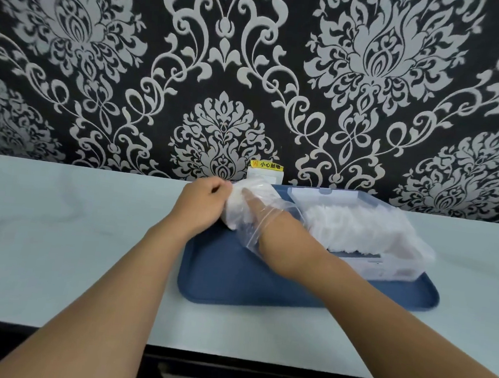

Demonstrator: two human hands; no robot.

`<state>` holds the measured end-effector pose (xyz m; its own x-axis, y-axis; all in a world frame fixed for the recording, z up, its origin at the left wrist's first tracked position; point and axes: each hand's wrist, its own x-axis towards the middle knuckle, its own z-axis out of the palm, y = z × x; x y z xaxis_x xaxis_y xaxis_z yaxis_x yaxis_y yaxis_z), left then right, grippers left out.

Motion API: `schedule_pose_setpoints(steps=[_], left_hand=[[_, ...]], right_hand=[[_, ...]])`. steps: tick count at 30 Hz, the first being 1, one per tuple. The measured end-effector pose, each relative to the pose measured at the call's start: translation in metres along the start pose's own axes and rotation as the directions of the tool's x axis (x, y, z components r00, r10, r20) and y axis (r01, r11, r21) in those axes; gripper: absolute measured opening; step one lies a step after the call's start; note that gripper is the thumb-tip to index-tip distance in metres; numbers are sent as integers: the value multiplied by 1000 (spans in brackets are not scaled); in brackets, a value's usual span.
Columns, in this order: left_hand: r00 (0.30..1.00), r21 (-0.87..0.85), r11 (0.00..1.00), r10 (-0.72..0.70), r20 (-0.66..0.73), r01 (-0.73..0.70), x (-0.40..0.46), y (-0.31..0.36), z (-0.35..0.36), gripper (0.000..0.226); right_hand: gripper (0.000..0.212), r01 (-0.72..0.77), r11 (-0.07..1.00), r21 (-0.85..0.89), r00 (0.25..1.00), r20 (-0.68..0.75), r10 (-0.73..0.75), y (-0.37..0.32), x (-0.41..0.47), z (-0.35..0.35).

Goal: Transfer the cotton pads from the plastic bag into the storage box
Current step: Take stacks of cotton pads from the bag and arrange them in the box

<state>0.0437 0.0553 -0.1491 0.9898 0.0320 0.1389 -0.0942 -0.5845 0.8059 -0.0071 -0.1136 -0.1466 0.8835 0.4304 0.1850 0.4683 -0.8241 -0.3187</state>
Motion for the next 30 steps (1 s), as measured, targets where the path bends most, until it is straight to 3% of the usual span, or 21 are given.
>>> schedule_pose_setpoints(steps=[4, 10, 13, 19, 22, 24, 26, 29, 30], left_hand=[[1000, -43, 999, -20, -14, 19, 3, 0, -2, 21], [990, -124, 982, -136, 43, 140, 2, 0, -6, 17], [985, -144, 975, -167, 29, 170, -1, -1, -6, 18], [982, -147, 972, -186, -20, 181, -8, 2, -5, 21], [989, -88, 988, -135, -52, 130, -9, 4, -2, 21], [992, -34, 994, -103, -77, 100, -9, 6, -1, 22], [992, -13, 996, -91, -89, 90, -8, 6, 0, 22], [985, 36, 995, -89, -150, 96, -7, 6, 0, 25], [980, 51, 994, -88, -181, 98, -6, 6, 1, 25]], right_hand=[[51, -9, 1000, -2, 999, -36, 9, -1, 5, -1], [25, -15, 996, 89, 993, -115, 25, -7, 1, -10], [27, 4, 999, -48, 986, -169, -12, -12, -2, -14], [23, 19, 996, -88, 999, -33, -22, -17, -6, -23], [3, -6, 974, -226, 999, 34, 14, -23, -4, -26], [16, -74, 964, -256, 995, 49, 89, -28, 0, -21], [28, -123, 969, -215, 988, 70, 141, -27, 3, -16], [19, -83, 986, -144, 991, 89, 96, -21, 3, -17], [18, -51, 992, -112, 998, 23, 54, -18, 0, -20]])
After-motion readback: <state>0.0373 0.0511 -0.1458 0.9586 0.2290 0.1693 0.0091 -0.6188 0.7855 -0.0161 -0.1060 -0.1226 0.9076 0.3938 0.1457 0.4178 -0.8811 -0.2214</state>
